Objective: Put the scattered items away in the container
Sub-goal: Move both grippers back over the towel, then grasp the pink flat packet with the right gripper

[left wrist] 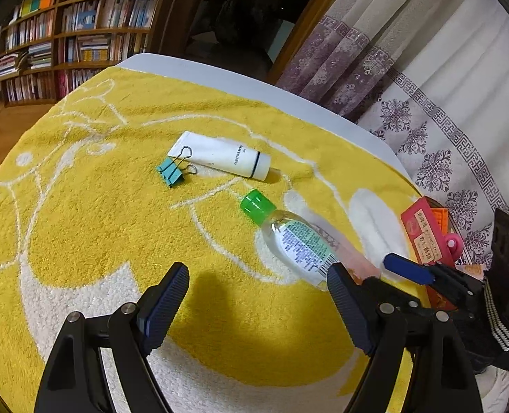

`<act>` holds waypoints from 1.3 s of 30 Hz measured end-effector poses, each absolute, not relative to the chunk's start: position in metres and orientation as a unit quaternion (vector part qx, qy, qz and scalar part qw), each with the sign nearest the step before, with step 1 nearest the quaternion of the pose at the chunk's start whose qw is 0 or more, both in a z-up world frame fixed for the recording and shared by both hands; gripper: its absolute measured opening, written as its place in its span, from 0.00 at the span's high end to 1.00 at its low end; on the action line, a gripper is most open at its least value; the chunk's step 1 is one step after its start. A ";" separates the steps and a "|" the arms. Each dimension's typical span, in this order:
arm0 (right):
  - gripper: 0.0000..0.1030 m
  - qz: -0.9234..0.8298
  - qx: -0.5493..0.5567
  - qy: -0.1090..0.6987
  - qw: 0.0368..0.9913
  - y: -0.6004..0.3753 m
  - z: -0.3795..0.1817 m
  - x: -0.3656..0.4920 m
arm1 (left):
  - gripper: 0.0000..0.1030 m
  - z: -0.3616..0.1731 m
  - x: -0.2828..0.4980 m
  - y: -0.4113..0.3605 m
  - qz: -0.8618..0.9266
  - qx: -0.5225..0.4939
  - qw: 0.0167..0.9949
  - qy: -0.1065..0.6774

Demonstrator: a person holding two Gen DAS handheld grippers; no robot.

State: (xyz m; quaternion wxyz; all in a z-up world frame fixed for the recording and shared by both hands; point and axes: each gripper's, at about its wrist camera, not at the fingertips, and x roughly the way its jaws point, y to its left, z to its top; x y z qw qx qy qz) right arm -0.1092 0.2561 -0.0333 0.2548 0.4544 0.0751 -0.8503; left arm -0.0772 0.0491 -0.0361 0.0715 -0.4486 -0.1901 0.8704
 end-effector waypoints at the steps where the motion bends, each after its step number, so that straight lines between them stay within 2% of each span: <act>1: 0.42 -0.848 0.456 0.081 0.257 0.253 -0.035 -0.110 | 0.18 -0.037 -0.077 0.049 0.870 -0.449 0.071 -0.191; 11: 0.43 -0.841 0.466 0.121 0.247 0.237 -0.055 -0.123 | 0.18 -0.044 -0.082 0.054 0.866 -0.461 0.073 -0.181; 18: 0.62 -0.857 0.458 0.094 0.217 0.247 -0.055 -0.127 | 0.18 -0.045 -0.085 0.063 0.863 -0.470 0.074 -0.170; 25: 0.63 -0.867 0.464 0.049 0.176 0.273 -0.054 -0.137 | 0.18 -0.038 -0.090 0.085 0.859 -0.478 0.084 -0.164; 36: 0.63 -0.862 0.474 0.002 0.181 0.291 -0.053 -0.139 | 0.18 -0.051 -0.129 0.116 0.851 -0.499 0.048 -0.155; 39: 0.63 -0.861 0.475 0.001 0.181 0.291 -0.053 -0.139 | 0.18 -0.053 -0.136 0.127 0.859 -0.498 0.036 -0.111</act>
